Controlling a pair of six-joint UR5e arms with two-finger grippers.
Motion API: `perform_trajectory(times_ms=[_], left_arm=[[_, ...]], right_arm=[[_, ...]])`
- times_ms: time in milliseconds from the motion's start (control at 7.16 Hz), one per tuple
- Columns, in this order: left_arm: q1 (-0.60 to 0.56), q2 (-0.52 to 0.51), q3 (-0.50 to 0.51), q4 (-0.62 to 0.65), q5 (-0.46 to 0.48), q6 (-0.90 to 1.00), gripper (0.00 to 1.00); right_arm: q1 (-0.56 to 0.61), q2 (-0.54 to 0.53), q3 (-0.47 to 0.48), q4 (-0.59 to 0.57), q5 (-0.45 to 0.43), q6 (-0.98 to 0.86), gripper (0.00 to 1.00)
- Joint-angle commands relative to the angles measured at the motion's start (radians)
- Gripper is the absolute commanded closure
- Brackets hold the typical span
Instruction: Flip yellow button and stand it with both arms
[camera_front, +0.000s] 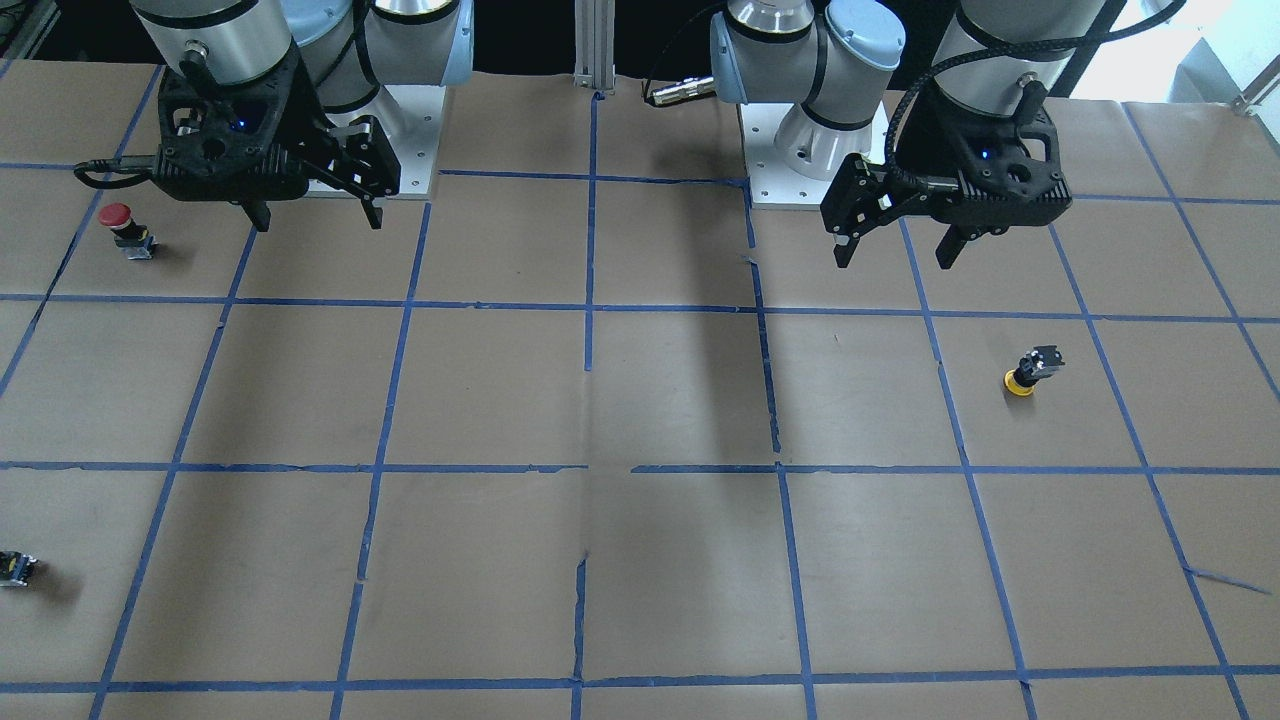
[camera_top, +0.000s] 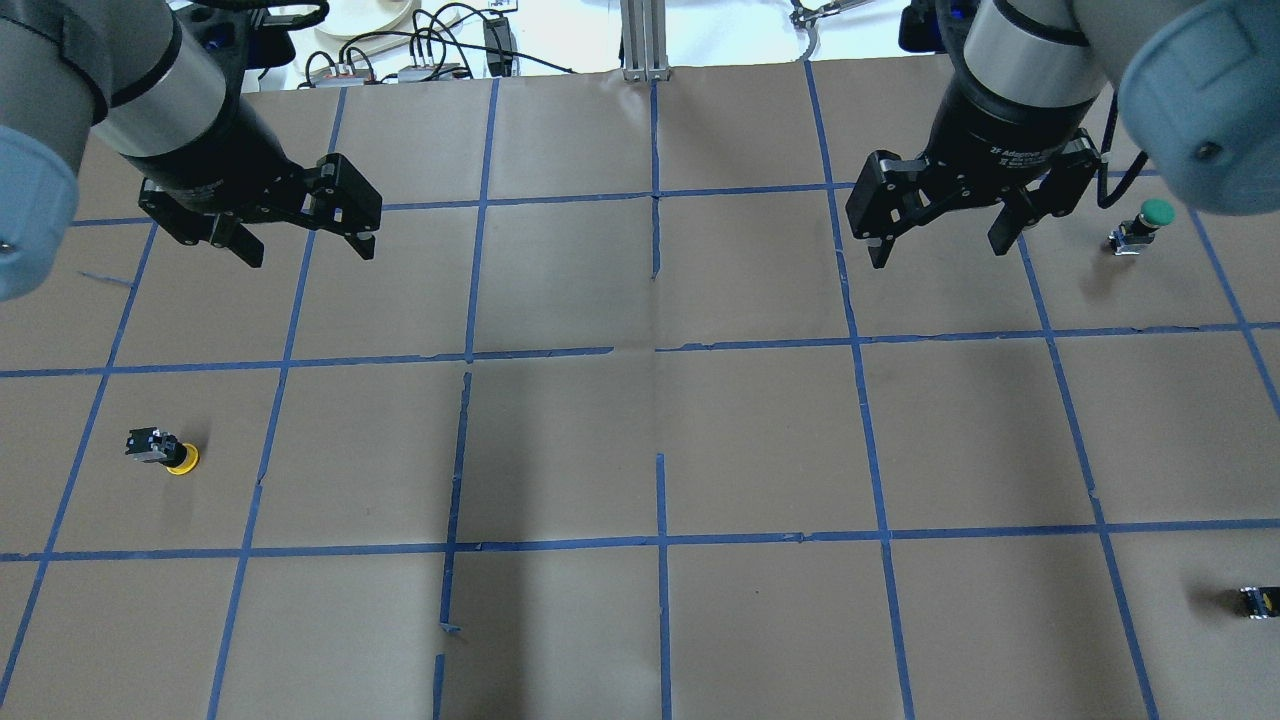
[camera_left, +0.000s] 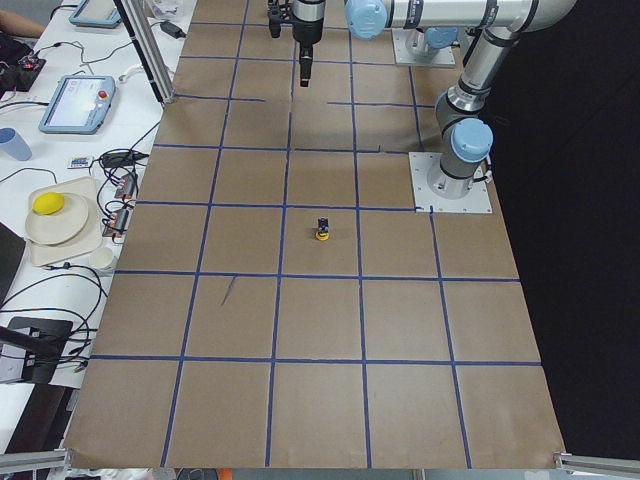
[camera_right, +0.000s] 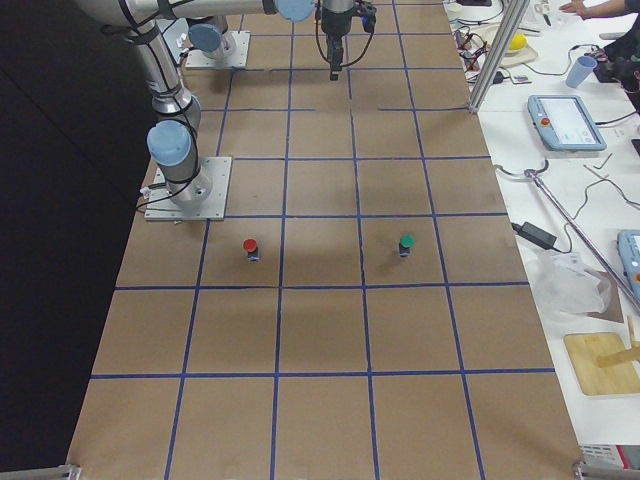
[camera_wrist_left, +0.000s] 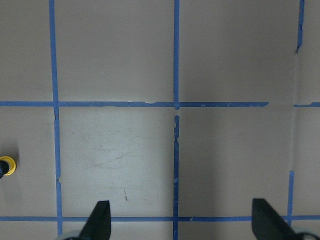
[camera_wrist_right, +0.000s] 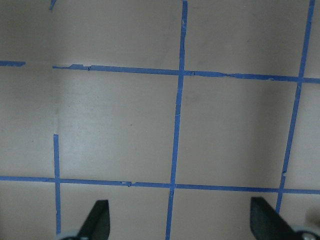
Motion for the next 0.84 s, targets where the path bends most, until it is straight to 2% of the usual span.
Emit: perform_trajectory(times_ms=[0,140,559,699], left_arm=[[-0.010,-0.010,-0.010,0.048,0.003,-0.001,0.00],[-0.016,0.033,-0.021,0.037,0.004,-0.001,0.00],[0.004,0.032,-0.032,0.008,0.014,0.001,0.00],[0.014,0.029,-0.042,0.017,0.114,-0.001,0.00]], right_arm=[[0.000,0.000,0.000,-0.001,0.000,0.000,0.00],[0.000,0.000,0.000,-0.001,0.000,0.000,0.00],[0.000,0.000,0.000,-0.004,0.000,0.000,0.00],[0.000,0.001,0.000,-0.004,0.000,0.000,0.00]])
